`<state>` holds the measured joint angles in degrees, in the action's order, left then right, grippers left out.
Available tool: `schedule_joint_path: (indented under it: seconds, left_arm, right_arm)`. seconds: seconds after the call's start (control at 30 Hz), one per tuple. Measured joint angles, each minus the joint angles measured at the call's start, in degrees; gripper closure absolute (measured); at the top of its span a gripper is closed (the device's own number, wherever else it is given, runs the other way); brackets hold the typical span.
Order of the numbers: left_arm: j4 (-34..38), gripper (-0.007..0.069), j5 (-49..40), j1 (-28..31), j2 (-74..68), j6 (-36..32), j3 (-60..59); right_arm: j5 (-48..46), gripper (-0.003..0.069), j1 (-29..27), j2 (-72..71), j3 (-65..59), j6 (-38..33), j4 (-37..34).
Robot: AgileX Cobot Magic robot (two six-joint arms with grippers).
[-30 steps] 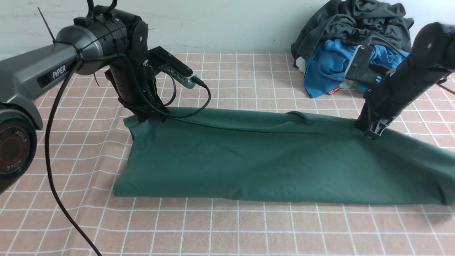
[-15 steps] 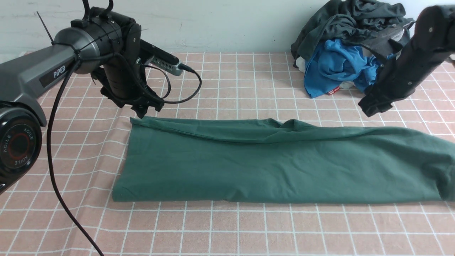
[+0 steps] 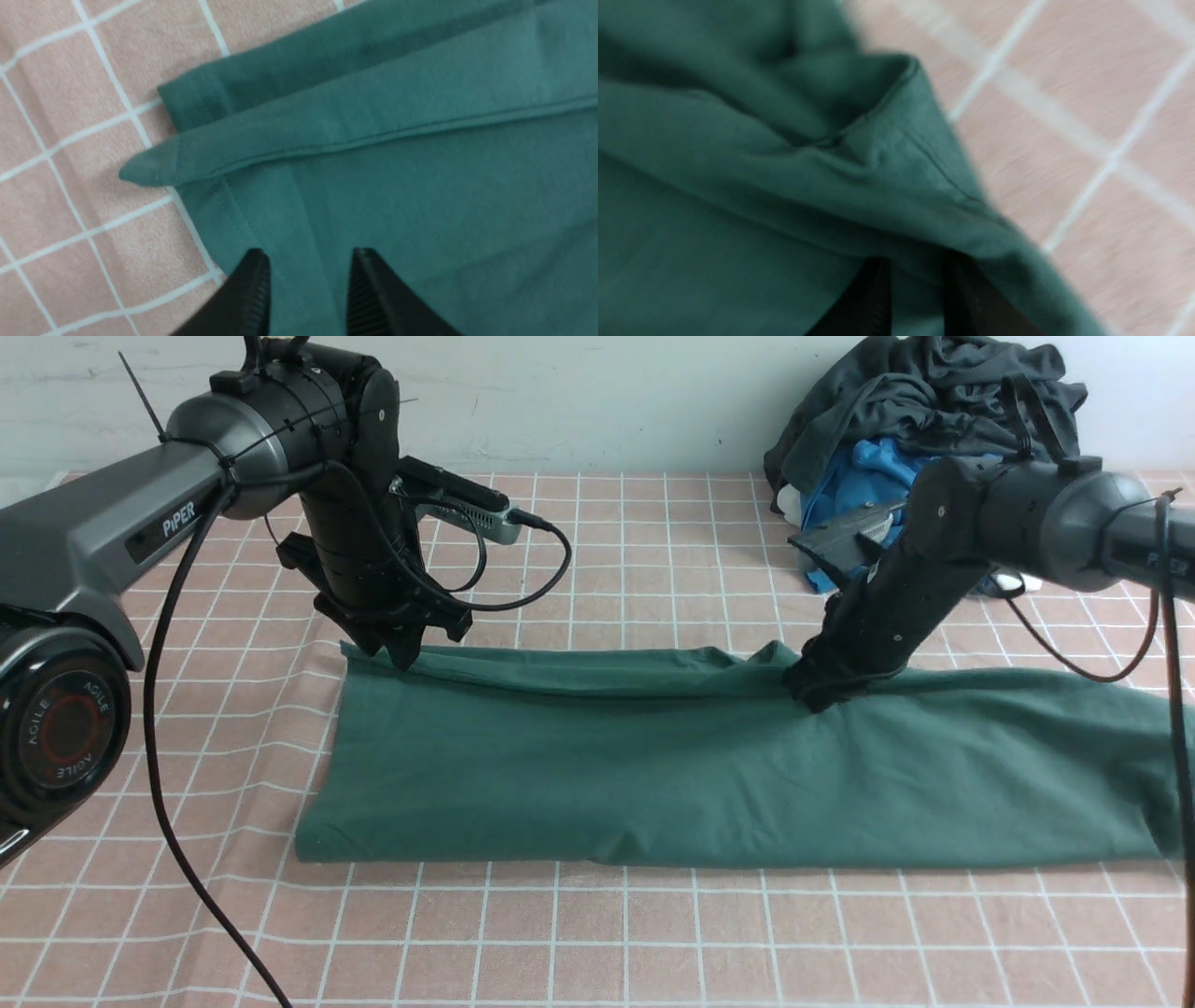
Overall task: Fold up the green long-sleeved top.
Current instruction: Use both arms to drag the lower edge of the fabric forward and fold it over the upper edge, then use the right arm to clamp the right edge of the fabric
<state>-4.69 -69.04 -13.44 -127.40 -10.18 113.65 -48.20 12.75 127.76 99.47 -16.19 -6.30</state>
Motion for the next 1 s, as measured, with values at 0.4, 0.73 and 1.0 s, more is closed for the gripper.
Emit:
schedule_joint_path:
  seconds: [0.4,0.73,1.0]
  left_arm:
    - [4.7,0.0628,-1.2,0.0,0.0,-2.8,0.0]
    - [12.7,0.0628,-1.3,0.0,0.0,-7.7,-0.9]
    - [13.9,0.0628,-1.3,0.0,0.0,-8.7,-4.6]
  right_arm:
    - [-12.4,0.0504,-6.9,-4.4,11.6,16.2,15.0]
    - [-16.0,0.0504,-12.4,-24.0,-11.8,12.7,13.5]
    - [-4.5,0.0494,-22.8,-32.6,-33.8,15.5,13.4]
